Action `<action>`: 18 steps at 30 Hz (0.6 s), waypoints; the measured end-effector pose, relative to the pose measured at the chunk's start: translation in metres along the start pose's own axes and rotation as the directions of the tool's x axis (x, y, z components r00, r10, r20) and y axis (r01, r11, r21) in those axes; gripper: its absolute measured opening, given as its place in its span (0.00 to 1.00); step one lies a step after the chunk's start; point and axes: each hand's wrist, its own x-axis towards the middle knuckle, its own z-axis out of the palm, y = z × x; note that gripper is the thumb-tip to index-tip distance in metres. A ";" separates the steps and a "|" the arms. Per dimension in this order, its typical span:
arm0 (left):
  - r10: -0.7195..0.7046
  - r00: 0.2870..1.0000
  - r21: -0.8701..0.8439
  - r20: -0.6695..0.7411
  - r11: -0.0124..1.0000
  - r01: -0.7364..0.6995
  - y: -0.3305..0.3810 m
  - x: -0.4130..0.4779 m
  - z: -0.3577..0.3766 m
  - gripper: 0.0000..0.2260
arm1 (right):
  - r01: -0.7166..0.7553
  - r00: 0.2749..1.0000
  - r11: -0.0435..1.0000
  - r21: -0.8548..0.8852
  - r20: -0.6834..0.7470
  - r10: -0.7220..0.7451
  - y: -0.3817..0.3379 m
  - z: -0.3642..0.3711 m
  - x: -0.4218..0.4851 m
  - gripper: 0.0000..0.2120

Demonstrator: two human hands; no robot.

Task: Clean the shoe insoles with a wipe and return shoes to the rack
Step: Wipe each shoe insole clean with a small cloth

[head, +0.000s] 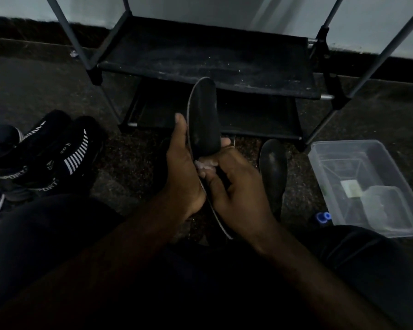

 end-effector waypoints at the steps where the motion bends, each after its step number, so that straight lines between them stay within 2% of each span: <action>1: 0.004 1.000 -0.025 0.014 1.000 -0.003 0.002 0.000 0.000 0.34 | 0.002 1.000 1.000 -0.027 0.002 -0.002 0.002 -0.002 0.002 0.06; 6: -0.042 0.999 -0.057 0.020 0.997 0.043 -0.002 -0.002 0.011 0.25 | -0.161 0.982 0.977 -0.139 -0.120 0.145 0.025 -0.011 0.013 0.05; 8: -0.056 0.998 -0.058 -0.011 0.997 0.055 -0.003 -0.002 0.010 0.23 | -0.182 0.979 0.981 -0.071 -0.109 0.174 0.022 -0.008 0.011 0.03; 11: -0.076 0.996 -0.069 -0.035 0.995 0.074 0.005 -0.001 0.006 0.30 | -0.161 0.987 0.982 0.097 -0.005 0.163 0.010 -0.004 0.005 0.04; 13: -0.065 0.998 -0.101 -0.027 0.993 0.062 0.009 0.000 0.003 0.33 | -0.146 0.989 0.979 0.139 0.045 0.141 0.006 -0.003 0.003 0.05; 15: -0.069 0.998 -0.117 -0.001 0.991 0.068 0.009 0.001 0.004 0.32 | -0.152 0.988 0.983 0.106 0.041 0.148 0.011 -0.004 0.007 0.04; 18: -0.074 0.996 -0.098 0.049 0.992 0.079 0.001 -0.003 0.008 0.29 | -0.221 0.974 0.975 -0.024 -0.052 0.220 0.025 -0.012 0.012 0.04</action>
